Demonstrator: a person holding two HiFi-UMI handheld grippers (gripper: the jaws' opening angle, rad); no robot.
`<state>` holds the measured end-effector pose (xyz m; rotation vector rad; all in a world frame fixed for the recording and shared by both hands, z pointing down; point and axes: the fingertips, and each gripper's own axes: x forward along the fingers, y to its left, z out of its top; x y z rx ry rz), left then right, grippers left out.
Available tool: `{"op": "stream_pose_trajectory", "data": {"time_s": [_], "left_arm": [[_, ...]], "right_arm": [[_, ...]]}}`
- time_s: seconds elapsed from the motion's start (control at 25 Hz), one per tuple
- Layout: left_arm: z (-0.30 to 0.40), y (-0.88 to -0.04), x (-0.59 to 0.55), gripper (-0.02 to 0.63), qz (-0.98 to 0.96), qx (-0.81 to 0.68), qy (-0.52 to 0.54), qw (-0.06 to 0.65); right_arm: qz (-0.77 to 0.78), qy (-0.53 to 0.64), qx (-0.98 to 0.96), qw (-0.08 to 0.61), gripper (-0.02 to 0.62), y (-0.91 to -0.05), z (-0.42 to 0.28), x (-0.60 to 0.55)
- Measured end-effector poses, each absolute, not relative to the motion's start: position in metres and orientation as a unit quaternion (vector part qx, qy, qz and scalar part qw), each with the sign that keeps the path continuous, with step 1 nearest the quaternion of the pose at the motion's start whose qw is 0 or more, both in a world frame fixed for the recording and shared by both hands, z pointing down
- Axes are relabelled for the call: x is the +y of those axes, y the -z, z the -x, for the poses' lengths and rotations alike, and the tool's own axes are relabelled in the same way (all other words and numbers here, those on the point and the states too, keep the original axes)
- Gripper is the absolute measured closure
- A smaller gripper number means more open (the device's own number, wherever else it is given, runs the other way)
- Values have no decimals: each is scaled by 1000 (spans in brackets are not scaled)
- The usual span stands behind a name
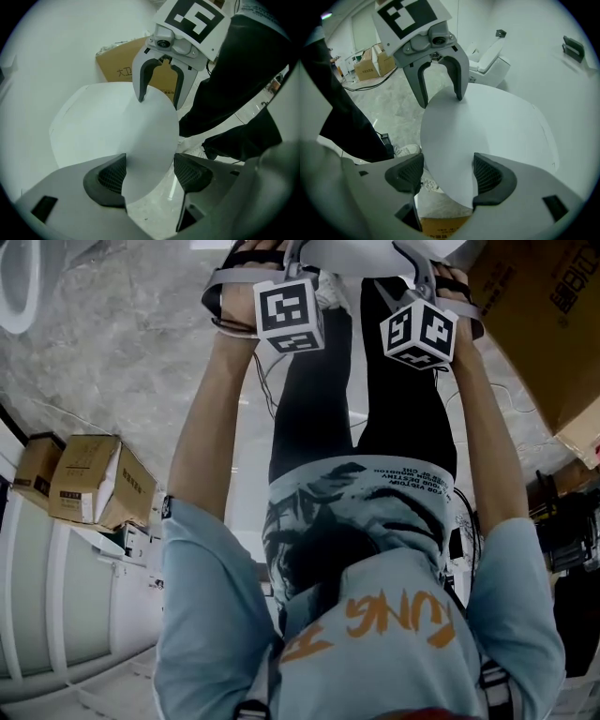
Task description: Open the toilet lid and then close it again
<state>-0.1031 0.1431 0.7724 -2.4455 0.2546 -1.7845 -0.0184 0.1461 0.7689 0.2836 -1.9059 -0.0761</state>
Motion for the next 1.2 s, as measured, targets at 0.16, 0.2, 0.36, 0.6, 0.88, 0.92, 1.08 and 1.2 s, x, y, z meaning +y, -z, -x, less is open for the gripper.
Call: {"op": "stream_pose_trajectory", "data": {"time_s": [0.16, 0.2, 0.36, 0.6, 0.88, 0.92, 1.08, 1.2], "left_arm": [[102, -773, 145, 275, 803, 81, 588, 47], [103, -772, 143, 275, 801, 84, 591, 48], [106, -755, 153, 322, 793, 88, 602, 26], [122, -675, 124, 523, 807, 249, 534, -49], [160, -559, 82, 571, 788, 424, 435, -105], [163, -542, 78, 572, 786, 440, 422, -106], [171, -483, 64, 580, 783, 484, 372, -116], [176, -432, 57, 580, 786, 512, 325, -120]], "right_arm": [[-126, 26, -816, 563, 247, -768, 17, 148], [-126, 26, -817, 563, 249, -767, 18, 146], [-100, 7, -814, 572, 318, -751, 21, 158], [-168, -63, -832, 525, 438, -688, 24, 149], [-319, -145, -843, 407, 548, -586, 28, 109], [-331, -147, -846, 392, 568, -572, 30, 104], [-356, -148, -856, 345, 581, -512, 41, 84], [-382, -134, -863, 301, 581, -465, 50, 67]]}}
